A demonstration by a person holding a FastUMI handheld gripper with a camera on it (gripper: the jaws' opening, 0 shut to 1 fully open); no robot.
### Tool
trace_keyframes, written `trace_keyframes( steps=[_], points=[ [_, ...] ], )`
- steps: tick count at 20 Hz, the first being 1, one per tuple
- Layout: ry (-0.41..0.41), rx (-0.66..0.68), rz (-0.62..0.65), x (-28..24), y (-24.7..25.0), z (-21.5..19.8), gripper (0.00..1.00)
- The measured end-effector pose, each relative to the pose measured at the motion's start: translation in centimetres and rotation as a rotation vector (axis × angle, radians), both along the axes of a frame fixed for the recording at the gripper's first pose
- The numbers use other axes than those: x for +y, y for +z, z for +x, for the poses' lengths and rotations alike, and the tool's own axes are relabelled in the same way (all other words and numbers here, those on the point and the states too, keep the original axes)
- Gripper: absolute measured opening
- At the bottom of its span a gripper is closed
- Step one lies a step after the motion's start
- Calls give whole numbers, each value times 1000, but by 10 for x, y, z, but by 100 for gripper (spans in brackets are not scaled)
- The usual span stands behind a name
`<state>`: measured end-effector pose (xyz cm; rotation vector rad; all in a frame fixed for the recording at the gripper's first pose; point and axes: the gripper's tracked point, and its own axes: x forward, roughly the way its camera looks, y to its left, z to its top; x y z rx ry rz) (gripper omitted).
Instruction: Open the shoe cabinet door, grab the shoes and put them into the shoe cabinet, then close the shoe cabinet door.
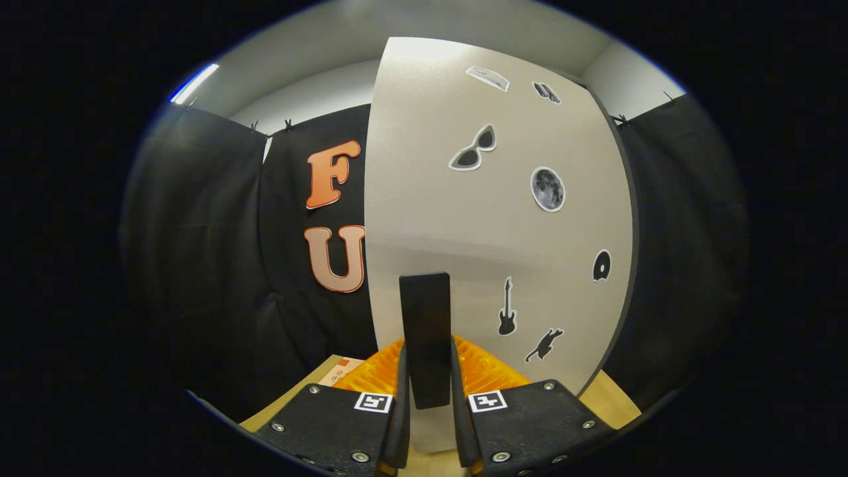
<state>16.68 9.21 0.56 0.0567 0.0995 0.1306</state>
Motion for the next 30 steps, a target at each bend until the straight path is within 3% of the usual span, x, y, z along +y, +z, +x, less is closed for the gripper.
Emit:
trace_keyframes(
  steps=[18,30],
  points=[
    [-143,13,-6,-70,-1,-75,27],
    [-316,3,-44,-138,-4,-103,27]
  ],
)
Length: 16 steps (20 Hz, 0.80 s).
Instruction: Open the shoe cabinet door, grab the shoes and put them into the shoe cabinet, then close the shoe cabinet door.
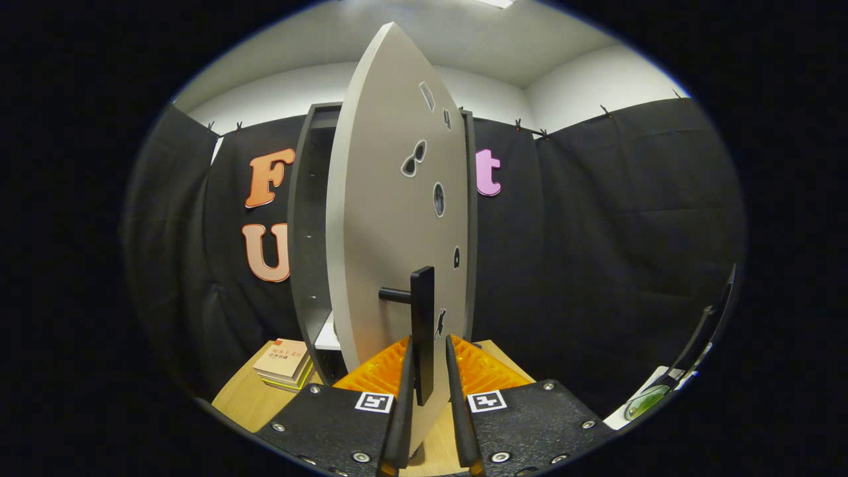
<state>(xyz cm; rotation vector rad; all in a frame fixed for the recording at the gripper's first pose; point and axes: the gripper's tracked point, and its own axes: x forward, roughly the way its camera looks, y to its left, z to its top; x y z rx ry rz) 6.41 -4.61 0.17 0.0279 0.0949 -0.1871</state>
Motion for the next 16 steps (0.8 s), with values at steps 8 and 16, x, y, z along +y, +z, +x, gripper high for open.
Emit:
trace_keyframes(
  steps=[8,16],
  points=[
    [-74,-4,-31,-44,-3,-4,27],
    [-111,-5,10,-82,-8,-13,32]
  ],
)
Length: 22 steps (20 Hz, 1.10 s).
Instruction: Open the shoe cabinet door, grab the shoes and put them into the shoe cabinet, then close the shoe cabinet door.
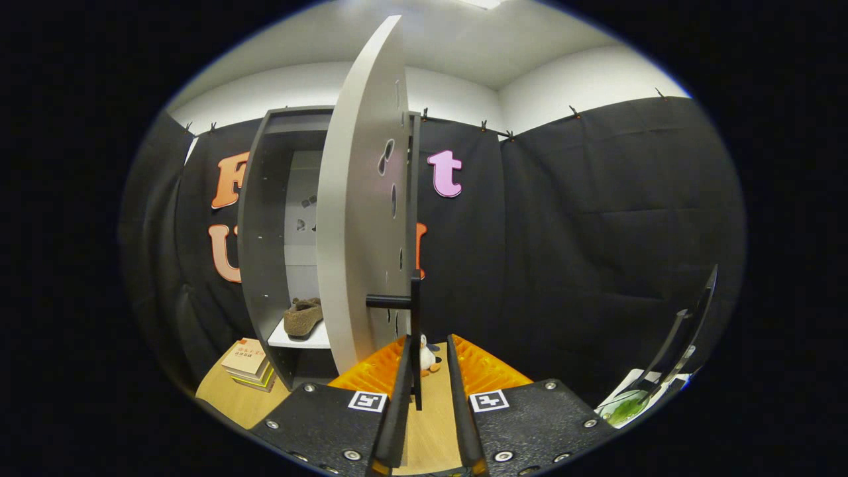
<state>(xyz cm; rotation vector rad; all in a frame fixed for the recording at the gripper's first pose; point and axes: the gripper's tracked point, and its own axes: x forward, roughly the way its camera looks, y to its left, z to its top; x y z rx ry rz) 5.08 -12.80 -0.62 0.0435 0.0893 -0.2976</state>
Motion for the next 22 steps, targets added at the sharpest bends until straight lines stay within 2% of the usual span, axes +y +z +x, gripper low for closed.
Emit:
trace_keyframes(
  steps=[14,20,22],
  points=[
    [-47,16,-40,-38,-1,-25,33],
    [-101,22,-48,-61,-3,-38,29],
    [-94,18,-34,-60,-2,-39,29]
  ],
)
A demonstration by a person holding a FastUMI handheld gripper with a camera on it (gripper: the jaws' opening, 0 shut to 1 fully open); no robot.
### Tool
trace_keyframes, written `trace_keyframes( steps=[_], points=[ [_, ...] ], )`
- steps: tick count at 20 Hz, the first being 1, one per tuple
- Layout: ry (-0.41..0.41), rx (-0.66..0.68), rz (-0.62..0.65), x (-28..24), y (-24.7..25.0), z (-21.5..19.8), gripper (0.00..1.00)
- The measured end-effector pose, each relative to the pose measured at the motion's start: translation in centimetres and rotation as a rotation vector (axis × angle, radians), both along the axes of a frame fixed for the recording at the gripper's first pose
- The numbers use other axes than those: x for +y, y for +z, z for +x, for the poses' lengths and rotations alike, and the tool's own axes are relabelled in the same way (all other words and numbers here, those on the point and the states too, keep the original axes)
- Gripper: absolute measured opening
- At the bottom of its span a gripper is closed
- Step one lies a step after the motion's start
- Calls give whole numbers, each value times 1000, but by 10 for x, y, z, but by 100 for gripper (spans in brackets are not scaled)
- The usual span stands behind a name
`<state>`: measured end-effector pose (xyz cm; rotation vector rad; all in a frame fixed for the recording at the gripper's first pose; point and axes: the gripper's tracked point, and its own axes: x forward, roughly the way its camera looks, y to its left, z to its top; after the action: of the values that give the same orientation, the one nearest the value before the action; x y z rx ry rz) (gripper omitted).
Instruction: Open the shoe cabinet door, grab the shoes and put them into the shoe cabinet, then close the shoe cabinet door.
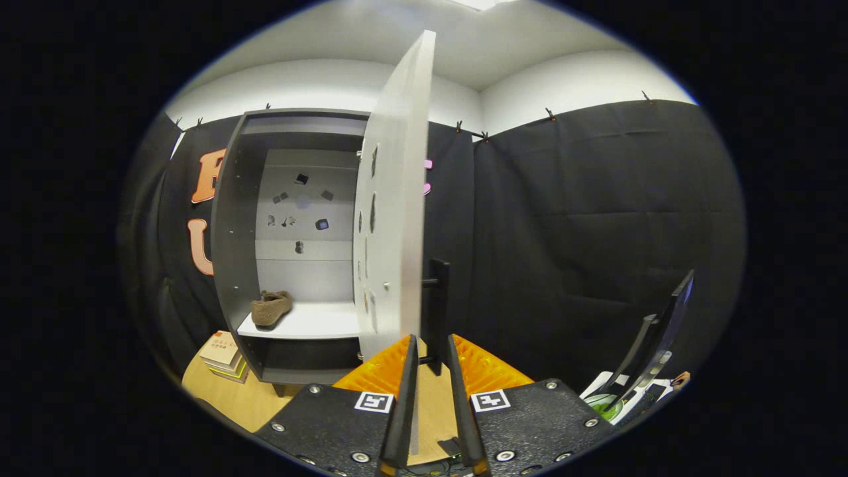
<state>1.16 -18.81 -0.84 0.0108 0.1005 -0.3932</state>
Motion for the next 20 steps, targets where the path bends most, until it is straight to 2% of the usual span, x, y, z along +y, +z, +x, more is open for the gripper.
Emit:
trace_keyframes(
  steps=[11,20],
  points=[
    [86,-12,-17,40,15,10,29],
    [186,3,4,89,6,29,29]
  ],
)
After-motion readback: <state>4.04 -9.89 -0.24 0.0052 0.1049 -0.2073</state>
